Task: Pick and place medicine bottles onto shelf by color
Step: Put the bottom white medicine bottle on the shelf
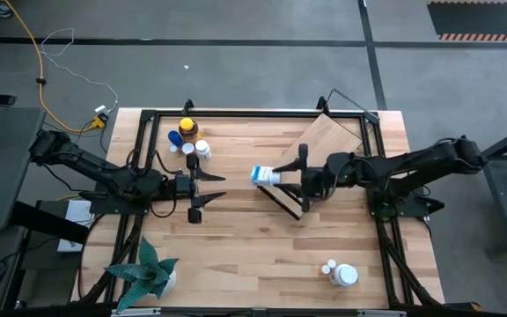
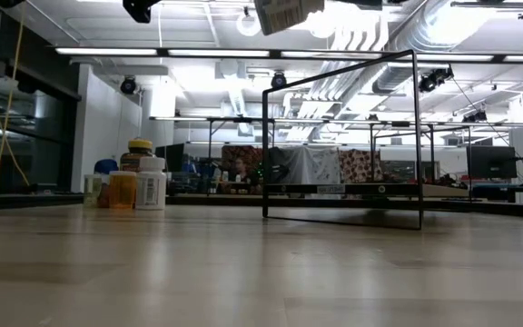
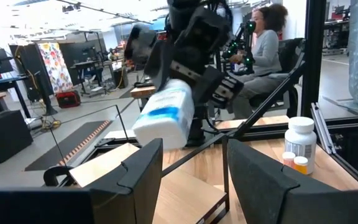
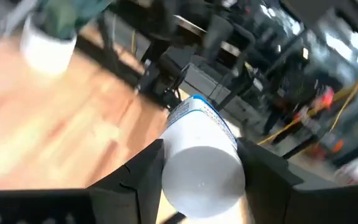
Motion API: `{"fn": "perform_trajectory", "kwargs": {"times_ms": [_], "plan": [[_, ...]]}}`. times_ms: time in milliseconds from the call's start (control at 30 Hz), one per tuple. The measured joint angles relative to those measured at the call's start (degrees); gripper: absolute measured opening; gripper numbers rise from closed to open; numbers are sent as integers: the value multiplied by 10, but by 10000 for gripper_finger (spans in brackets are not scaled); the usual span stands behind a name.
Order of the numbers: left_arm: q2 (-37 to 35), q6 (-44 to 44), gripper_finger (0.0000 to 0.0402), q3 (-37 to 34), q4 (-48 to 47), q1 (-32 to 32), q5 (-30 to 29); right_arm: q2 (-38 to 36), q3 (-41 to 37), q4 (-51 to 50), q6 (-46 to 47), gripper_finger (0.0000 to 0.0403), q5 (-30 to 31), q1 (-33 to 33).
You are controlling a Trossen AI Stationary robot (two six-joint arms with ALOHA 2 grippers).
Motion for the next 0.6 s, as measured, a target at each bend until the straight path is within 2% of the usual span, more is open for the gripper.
{"fn": "perform_trajectory", "kwargs": {"times_ms": [200,333,433,600], "plan": [[0,0,170,0,0,0,0,0,42,-69,-237,172,48,14],[0,0,170,0,0,0,0,0,46,-80,-358,172,116,25],[0,3,170,0,0,0,0,0,47,-79,-390,172,163,30],[0,14,170,0,0,0,0,0,47,-79,-365,172,175,31]]}}
